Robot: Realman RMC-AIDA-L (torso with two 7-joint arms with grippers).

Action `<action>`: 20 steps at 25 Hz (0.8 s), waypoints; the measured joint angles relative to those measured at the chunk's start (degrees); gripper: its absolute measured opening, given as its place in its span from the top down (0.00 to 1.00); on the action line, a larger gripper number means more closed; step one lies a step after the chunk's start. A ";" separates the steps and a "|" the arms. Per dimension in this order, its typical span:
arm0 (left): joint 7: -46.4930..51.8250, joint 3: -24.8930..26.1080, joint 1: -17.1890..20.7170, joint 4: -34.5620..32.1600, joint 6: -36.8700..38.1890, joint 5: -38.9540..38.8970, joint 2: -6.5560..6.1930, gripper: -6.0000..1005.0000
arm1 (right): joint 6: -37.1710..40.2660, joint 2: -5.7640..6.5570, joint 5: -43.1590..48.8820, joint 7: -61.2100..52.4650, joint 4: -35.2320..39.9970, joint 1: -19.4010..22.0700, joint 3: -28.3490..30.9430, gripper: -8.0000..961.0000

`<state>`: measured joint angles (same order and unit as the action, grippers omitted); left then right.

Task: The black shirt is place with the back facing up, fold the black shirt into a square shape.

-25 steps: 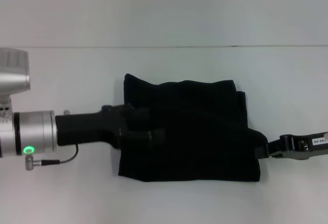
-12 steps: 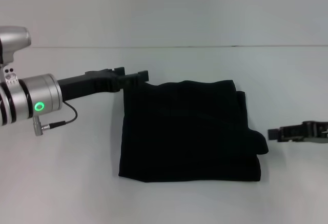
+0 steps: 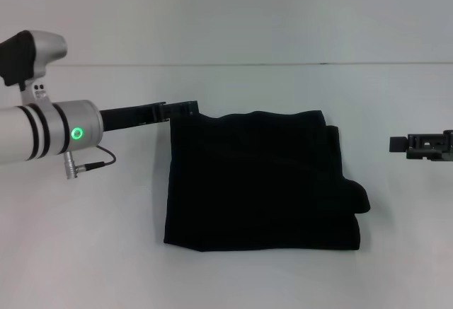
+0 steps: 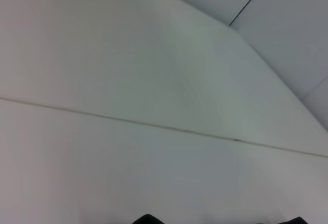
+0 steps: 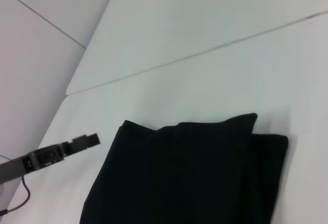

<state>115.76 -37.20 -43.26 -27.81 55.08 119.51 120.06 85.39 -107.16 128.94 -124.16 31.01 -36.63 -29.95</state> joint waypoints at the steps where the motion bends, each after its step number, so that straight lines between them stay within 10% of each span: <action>1: 0.53 -0.45 -0.36 0.14 -0.38 0.31 0.04 0.06 | -0.17 -0.08 0.00 0.00 0.00 -0.15 0.00 0.23; 20: 3.87 -6.75 -4.19 4.21 -10.42 0.73 0.26 0.05 | -2.29 -1.65 0.00 0.17 -0.02 -2.57 -0.33 0.24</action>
<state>119.63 -43.95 -47.46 -23.59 44.66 120.24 120.32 83.10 -108.81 128.94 -124.00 30.99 -39.20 -30.28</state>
